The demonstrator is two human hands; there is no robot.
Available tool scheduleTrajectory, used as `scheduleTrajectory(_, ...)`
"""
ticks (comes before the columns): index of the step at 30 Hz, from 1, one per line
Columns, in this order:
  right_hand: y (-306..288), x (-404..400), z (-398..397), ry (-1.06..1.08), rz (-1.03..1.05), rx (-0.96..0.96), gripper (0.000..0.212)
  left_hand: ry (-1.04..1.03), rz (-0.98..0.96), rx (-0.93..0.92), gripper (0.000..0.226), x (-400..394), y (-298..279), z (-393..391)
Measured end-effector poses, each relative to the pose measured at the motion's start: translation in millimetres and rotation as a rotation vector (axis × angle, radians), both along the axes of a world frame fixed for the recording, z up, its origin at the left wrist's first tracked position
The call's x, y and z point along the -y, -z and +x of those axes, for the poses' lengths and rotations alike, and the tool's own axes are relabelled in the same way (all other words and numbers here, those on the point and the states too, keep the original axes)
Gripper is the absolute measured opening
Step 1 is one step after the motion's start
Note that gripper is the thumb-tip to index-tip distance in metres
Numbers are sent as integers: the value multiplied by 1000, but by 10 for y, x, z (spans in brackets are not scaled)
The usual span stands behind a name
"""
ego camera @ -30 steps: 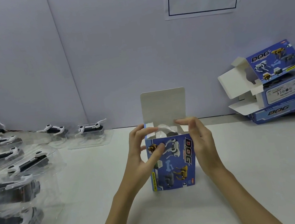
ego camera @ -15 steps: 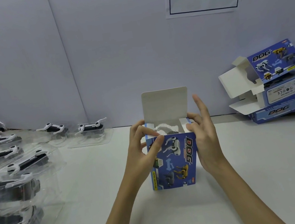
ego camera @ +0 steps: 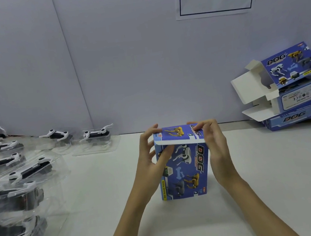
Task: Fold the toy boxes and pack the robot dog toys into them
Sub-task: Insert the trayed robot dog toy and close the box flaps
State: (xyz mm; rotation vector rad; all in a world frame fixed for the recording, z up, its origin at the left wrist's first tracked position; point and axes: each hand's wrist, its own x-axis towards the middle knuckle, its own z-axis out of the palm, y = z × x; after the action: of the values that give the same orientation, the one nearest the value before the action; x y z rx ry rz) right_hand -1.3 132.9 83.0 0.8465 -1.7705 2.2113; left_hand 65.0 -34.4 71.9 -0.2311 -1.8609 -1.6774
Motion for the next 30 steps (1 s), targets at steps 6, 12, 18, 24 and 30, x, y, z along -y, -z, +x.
scheduleTrajectory(6, -37, 3, 8, 70, 169, -94, 44, -28, -59, -45, 45, 38, 30, -16)
scheduleTrajectory(12, -16, 48, 51, 151, 50, -47, 29, -74, -229, -13, 104, -55, 189, 33)
scheduleTrajectory(18, 5, 220, 190, 89, -82, 76, 26, -640, -738, -85, 144, -34, 182, 16)
scheduleTrajectory(24, 27, 259, 182, 7, 98, 31, 41, -477, -759, -121, 132, 191, 179, -3)
scheduleTrajectory(30, 99, 201, 140, -35, 155, 4, 47, -349, -872, -177, 126, 309, 183, -18)
